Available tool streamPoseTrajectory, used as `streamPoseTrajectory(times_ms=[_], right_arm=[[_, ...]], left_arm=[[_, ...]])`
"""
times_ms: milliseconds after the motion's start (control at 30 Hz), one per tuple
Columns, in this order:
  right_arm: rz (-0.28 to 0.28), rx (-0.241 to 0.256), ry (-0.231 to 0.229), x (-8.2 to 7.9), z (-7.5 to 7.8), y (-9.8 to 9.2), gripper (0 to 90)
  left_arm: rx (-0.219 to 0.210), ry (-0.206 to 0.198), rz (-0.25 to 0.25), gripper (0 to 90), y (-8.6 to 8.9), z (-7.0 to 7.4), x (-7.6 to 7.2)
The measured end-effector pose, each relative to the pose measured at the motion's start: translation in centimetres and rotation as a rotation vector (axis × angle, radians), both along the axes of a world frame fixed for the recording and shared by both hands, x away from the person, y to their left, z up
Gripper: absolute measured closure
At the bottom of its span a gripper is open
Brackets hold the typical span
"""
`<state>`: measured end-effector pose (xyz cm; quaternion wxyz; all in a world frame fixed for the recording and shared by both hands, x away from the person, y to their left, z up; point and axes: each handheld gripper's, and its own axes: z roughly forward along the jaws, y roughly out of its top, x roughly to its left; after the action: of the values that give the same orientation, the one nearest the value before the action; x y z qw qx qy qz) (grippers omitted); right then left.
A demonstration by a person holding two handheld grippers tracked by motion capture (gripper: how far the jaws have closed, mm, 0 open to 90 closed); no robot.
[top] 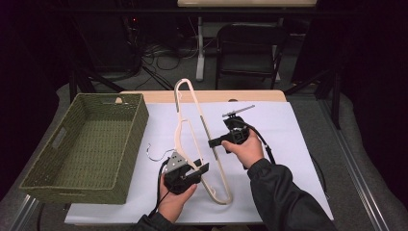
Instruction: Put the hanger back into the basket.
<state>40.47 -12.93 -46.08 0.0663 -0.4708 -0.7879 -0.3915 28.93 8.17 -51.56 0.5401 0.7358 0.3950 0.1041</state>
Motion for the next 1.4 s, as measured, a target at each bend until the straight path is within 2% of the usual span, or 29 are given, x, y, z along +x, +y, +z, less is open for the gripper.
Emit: streamPoseTrajectory(times_ms=[100,300,533,667,733,867,1033,1167,1200,1400], right_arm=[[-0.010,0.012,-0.005,0.0,-0.3,-0.1,79.6],[-0.017,0.018,-0.006,-0.1,-0.2,-0.1,79.5],[-0.030,0.032,0.006,-0.3,-0.4,-0.4,79.1],[-0.036,0.035,-0.022,-0.4,-0.6,-0.3,78.6],[-0.028,0.020,-0.018,-0.5,-0.4,-0.3,78.1],[-0.031,0.003,-0.043,-0.7,-0.4,-0.3,76.1],[-0.039,0.003,-0.065,-0.9,-0.2,-0.5,68.4],[-0.040,-0.011,-0.092,-1.1,0.0,-0.7,61.3],[-0.048,-0.018,-0.105,-1.1,0.0,-0.7,60.3],[-0.046,-0.043,-0.118,-1.1,0.1,-0.8,55.0]], left_arm=[[-0.004,0.003,0.007,70.7,0.1,0.0,0.1],[-0.057,0.047,0.014,75.3,0.3,0.2,0.3],[-0.091,0.085,0.017,78.4,0.5,0.3,0.4],[-0.123,0.126,0.021,79.8,0.7,0.3,0.6],[-0.149,0.154,0.024,80.8,0.9,0.3,0.8],[-0.186,0.186,0.034,83.2,1.2,0.4,1.1],[-0.215,0.226,0.044,84.0,1.7,0.2,1.6],[-0.268,0.275,0.048,85.5,2.2,0.0,2.0],[-0.272,0.278,0.044,85.9,2.3,0.0,2.1],[-0.330,0.309,0.041,87.1,2.5,0.1,2.3]])
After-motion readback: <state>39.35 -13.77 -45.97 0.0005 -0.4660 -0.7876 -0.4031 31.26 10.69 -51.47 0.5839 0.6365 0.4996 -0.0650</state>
